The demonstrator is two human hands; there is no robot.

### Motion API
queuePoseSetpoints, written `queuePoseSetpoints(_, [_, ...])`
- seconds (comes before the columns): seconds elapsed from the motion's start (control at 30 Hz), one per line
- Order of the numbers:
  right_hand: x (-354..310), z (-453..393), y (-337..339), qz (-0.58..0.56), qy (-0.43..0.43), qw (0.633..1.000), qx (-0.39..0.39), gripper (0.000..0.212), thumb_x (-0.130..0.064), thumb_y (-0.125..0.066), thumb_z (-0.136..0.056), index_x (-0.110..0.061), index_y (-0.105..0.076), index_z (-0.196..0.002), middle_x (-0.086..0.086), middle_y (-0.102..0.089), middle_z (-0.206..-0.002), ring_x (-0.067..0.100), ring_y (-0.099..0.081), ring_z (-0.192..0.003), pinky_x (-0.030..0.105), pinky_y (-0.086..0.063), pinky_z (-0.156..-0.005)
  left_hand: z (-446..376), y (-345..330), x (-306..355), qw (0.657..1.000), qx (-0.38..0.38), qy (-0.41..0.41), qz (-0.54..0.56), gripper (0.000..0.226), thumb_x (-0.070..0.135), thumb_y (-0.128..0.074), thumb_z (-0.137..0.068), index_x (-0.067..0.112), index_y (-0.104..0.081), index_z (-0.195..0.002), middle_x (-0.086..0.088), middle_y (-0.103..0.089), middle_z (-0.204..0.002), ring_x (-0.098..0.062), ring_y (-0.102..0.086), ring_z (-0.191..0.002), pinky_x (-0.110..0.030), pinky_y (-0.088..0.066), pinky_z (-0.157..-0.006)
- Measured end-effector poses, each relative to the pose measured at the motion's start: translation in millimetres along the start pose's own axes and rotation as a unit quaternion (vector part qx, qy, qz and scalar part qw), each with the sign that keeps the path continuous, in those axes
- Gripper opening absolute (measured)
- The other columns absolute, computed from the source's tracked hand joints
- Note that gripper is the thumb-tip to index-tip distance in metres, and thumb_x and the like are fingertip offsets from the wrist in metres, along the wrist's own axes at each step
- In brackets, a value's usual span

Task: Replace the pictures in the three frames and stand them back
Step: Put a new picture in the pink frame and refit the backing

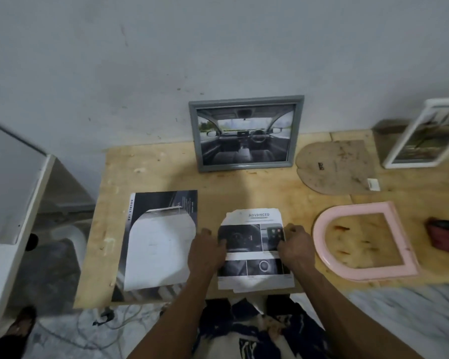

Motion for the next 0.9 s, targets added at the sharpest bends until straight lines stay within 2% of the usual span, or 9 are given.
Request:
queuePoseSetpoints(0.07, [8, 0, 4, -0.003, 0.000, 1.000, -0.024, 0.034, -0.009, -0.064, -0.078, -0.010, -0.052, -0.110, 0.012, -0.062, -0.100, 0.031, -0.059, -0.086, 0.028, -0.040, -0.071, 9, -12, 7, 1.000, -0.012, 0.015, -0.009, 0.041, 0.039, -0.063, -0.091, 0.010, -0.054, -0.119, -0.011, -0.065, -0.116, -0.027, -0.060, -0.097, -0.033, -0.046, -0.077])
queuePoseSetpoints(0.13, [11, 0, 4, -0.016, 0.010, 0.999, -0.042, 0.030, -0.008, -0.067, -0.081, -0.010, -0.051, -0.106, 0.008, -0.059, -0.091, 0.023, -0.052, -0.077, 0.024, -0.036, -0.067, 15, -21, 10, 1.000, -0.007, 0.030, 0.005, 0.041, 0.036, -0.065, -0.089, 0.009, -0.054, -0.118, -0.010, -0.065, -0.112, -0.021, -0.054, -0.087, -0.031, -0.044, -0.072])
queuePoseSetpoints(0.2, [13, 0, 2, -0.028, 0.016, 0.998, -0.049, 0.026, -0.009, -0.067, -0.082, -0.011, -0.053, -0.104, 0.004, -0.060, -0.087, 0.020, -0.052, -0.075, 0.025, -0.040, -0.067, 18, -25, 14, 0.999, -0.001, 0.045, 0.020, 0.044, 0.033, -0.068, -0.089, 0.007, -0.052, -0.120, -0.010, -0.064, -0.113, -0.018, -0.051, -0.085, -0.030, -0.042, -0.071])
queuePoseSetpoints(0.3, [16, -5, 2, -0.037, 0.014, 0.997, -0.066, 0.028, -0.014, -0.070, -0.081, -0.013, -0.055, -0.104, 0.004, -0.068, -0.093, 0.021, -0.060, -0.078, 0.029, -0.049, -0.071, 20, -28, 18, 0.998, 0.010, 0.057, 0.038, 0.044, 0.028, -0.072, -0.086, 0.006, -0.054, -0.119, -0.012, -0.066, -0.113, -0.018, -0.053, -0.086, -0.029, -0.043, -0.071])
queuePoseSetpoints(0.47, [25, -15, 10, -0.089, 0.004, 0.991, -0.101, 0.033, -0.016, -0.072, -0.082, -0.014, -0.058, -0.111, 0.000, -0.067, -0.103, 0.015, -0.058, -0.084, 0.021, -0.038, -0.061, 27, -36, 24, 0.996, 0.053, 0.067, 0.037, 0.030, 0.023, -0.073, -0.084, 0.011, -0.056, -0.105, -0.012, -0.069, -0.107, -0.019, -0.052, -0.082, -0.027, -0.040, -0.068])
queuePoseSetpoints(0.63, [34, -21, 16, -0.116, 0.012, 0.983, -0.144, 0.033, -0.013, -0.069, -0.083, -0.017, -0.056, -0.113, 0.001, -0.066, -0.110, 0.020, -0.063, -0.096, 0.029, -0.050, -0.073, 39, -44, 38, 0.988, 0.097, 0.098, 0.069, 0.032, 0.019, -0.077, -0.082, 0.010, -0.059, -0.106, -0.015, -0.071, -0.109, -0.029, -0.063, -0.091, -0.027, -0.042, -0.073])
queuePoseSetpoints(0.77, [40, -28, 27, -0.144, 0.003, 0.973, -0.183, 0.035, -0.006, -0.064, -0.081, -0.022, -0.054, -0.111, 0.000, -0.066, -0.103, 0.016, -0.065, -0.085, 0.029, -0.055, -0.066, 49, -53, 48, 0.983, 0.103, 0.124, 0.089, 0.042, 0.019, -0.076, -0.084, 0.004, -0.058, -0.119, -0.016, -0.068, -0.118, -0.035, -0.063, -0.107, -0.033, -0.046, -0.085])
queuePoseSetpoints(0.9, [42, -33, 33, -0.137, 0.021, 0.975, -0.173, 0.038, -0.005, -0.064, -0.076, -0.019, -0.058, -0.111, 0.001, -0.069, -0.098, 0.018, -0.066, -0.085, 0.036, -0.056, -0.075, 53, -59, 54, 0.979, 0.100, 0.142, 0.102, 0.042, 0.020, -0.077, -0.085, 0.005, -0.058, -0.120, -0.015, -0.068, -0.119, -0.034, -0.063, -0.107, -0.032, -0.046, -0.084])
Point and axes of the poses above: each hand's wrist, its own z-axis away from the middle knuckle, its own y-axis out of the back of the hand, x = y × z, the point moved 1 cm from there along -z, towards the middle knuckle
